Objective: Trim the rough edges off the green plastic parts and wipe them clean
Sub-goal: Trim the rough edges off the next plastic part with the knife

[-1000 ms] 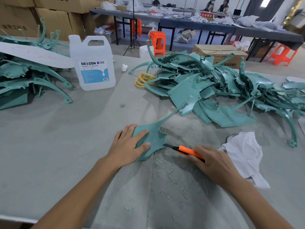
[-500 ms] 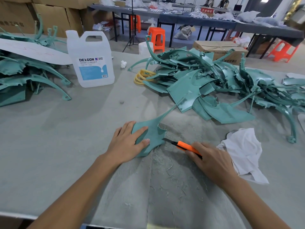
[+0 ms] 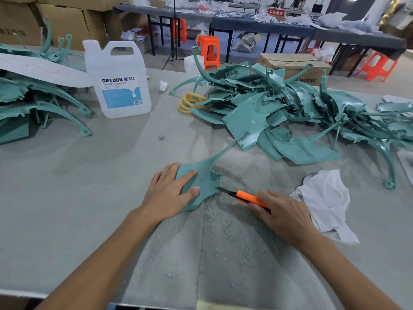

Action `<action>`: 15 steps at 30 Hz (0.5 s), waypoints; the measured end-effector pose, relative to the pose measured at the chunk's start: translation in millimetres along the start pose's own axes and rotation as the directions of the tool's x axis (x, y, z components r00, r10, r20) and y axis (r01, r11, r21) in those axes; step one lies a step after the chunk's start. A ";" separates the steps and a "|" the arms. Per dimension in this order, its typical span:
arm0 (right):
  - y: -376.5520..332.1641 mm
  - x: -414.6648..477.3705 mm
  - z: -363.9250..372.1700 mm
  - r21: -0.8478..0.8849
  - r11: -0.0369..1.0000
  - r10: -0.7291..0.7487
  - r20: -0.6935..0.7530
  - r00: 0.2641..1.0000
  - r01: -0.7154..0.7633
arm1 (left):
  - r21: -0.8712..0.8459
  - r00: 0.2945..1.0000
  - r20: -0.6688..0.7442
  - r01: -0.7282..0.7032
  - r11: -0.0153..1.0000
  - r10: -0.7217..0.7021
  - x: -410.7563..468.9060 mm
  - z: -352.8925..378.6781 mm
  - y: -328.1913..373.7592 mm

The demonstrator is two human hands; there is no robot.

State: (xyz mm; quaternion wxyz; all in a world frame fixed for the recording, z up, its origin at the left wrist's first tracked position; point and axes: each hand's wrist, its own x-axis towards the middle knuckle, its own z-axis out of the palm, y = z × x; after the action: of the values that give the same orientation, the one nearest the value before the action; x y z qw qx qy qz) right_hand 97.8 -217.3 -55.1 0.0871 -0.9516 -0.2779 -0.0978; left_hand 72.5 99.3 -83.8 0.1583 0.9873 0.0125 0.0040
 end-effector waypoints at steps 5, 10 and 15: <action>-0.7 2.0 -0.5 0.087 0.991 0.101 -0.038 0.994 -0.098 | -0.019 1.000 0.008 0.013 1.000 -0.013 -0.4 -2.7 2.6; -0.4 2.0 -2.2 0.091 0.988 0.123 0.033 0.992 -0.126 | -0.005 0.988 0.151 0.037 0.999 -0.036 0.5 -10.8 1.3; 1.9 -2.2 1.1 0.231 0.942 0.266 -0.069 0.962 -0.244 | -0.054 0.976 0.219 0.005 0.999 0.007 -13.8 -22.2 -11.1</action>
State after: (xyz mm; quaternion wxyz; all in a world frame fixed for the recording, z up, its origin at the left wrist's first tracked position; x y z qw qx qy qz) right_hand 97.2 -219.8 -56.9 0.2178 -0.9579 -0.1569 -0.1016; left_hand 58.2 116.5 -66.2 0.1852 0.9771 -0.0055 -0.1045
